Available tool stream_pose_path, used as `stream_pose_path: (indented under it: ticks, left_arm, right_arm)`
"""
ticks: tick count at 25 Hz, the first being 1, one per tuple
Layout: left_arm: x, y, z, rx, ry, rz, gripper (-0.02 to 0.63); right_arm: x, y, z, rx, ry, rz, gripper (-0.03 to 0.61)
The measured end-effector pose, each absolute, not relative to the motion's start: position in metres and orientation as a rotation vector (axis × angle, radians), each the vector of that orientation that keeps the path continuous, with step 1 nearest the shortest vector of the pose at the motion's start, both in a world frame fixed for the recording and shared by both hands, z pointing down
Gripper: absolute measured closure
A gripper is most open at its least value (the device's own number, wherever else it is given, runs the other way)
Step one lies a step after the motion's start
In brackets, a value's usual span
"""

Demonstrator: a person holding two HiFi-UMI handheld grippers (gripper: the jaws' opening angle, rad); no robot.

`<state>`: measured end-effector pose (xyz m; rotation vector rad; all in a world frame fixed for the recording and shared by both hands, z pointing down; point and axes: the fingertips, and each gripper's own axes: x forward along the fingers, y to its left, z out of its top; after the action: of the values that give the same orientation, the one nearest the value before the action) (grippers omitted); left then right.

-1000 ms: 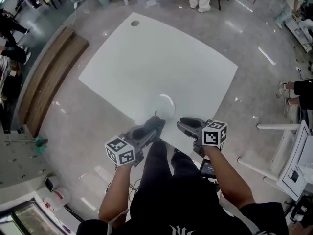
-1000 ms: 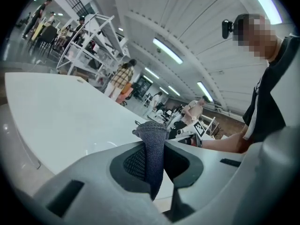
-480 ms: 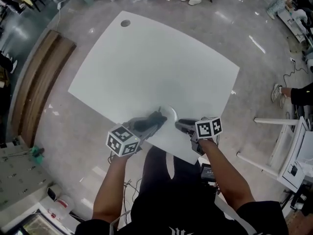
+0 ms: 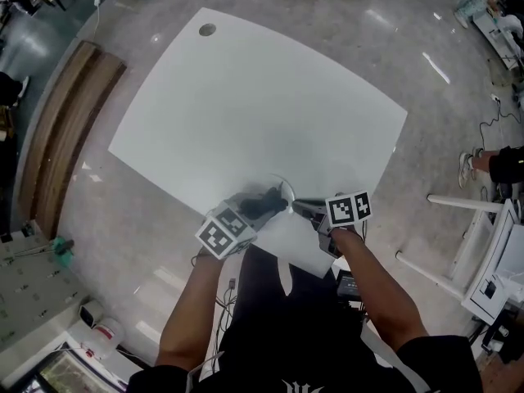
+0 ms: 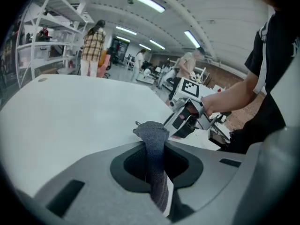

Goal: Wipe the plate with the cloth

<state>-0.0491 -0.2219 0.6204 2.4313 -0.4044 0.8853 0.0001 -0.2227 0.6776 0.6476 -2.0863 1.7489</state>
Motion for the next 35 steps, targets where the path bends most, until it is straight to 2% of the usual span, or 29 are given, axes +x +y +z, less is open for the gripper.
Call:
stream_pose_path:
  ticks: [8,19,30,35]
  left_arm:
    - [-0.039,-0.227,0.63,2.446,-0.394,0.997,0.563]
    - [-0.05,-0.266,0.658,2.476,-0.512,1.504,0.563]
    - [-0.126,-0.235,0.653,2.353,-0.576,1.585,0.563]
    - [-0.124,-0.191,0.653,2.328,-0.468,1.612,0.563]
  right_arm:
    - [0.002,-0.224,0.679,0.629,-2.063,1.788,0.56]
    - [0.003,-0.225,0.681,0.661,-2.014,1.832,0.563]
    - [0.002,-0.227,0.68,0.77,-2.015,1.831,0.566]
    - [0.004,-0.229,0.682,0.808,-2.019,1.823,0.566]
